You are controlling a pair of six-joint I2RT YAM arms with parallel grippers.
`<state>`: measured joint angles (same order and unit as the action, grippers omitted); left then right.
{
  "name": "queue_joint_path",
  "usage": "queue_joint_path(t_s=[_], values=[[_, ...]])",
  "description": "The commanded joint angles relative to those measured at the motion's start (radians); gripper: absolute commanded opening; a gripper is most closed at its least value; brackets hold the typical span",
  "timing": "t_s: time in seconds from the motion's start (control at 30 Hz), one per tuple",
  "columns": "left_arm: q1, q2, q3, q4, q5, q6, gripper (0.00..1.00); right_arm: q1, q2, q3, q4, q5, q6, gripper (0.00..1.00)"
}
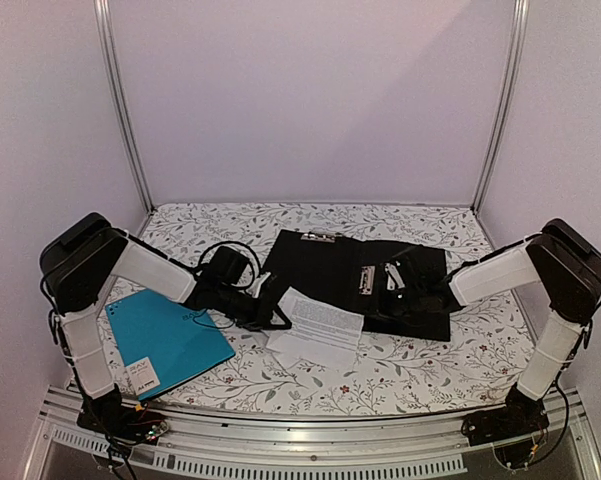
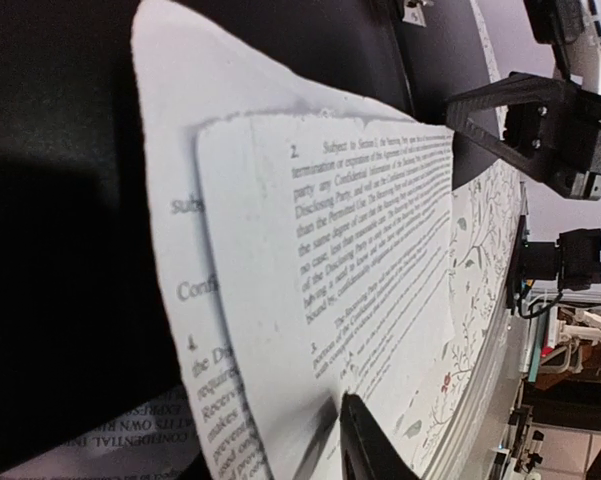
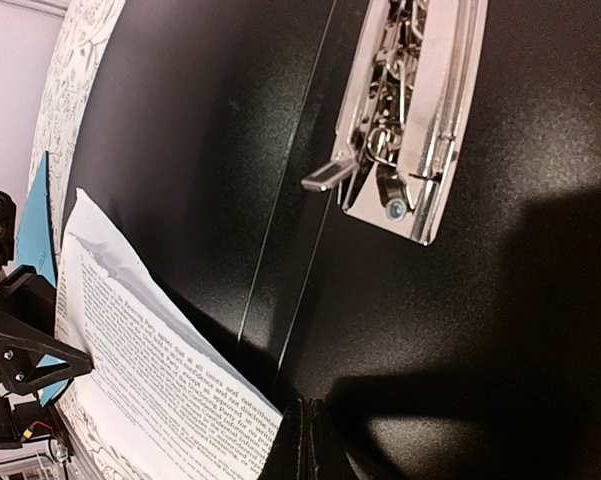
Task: Put the files into the folder
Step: Adjust the file at the center of the board.
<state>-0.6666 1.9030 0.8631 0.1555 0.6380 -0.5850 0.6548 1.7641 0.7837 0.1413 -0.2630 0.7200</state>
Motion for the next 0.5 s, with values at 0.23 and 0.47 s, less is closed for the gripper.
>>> queue_joint_path(t_s=[0.23,0.47], values=[[-0.013,-0.045,0.012,-0.025,-0.046,-0.016,0.00,0.037,-0.031,-0.010,0.071,0.059,0.082,0.05],[0.014,-0.141,-0.042,0.109,-0.027,-0.154,0.00,0.020,-0.079,0.041,-0.066,0.070,0.004,0.65]])
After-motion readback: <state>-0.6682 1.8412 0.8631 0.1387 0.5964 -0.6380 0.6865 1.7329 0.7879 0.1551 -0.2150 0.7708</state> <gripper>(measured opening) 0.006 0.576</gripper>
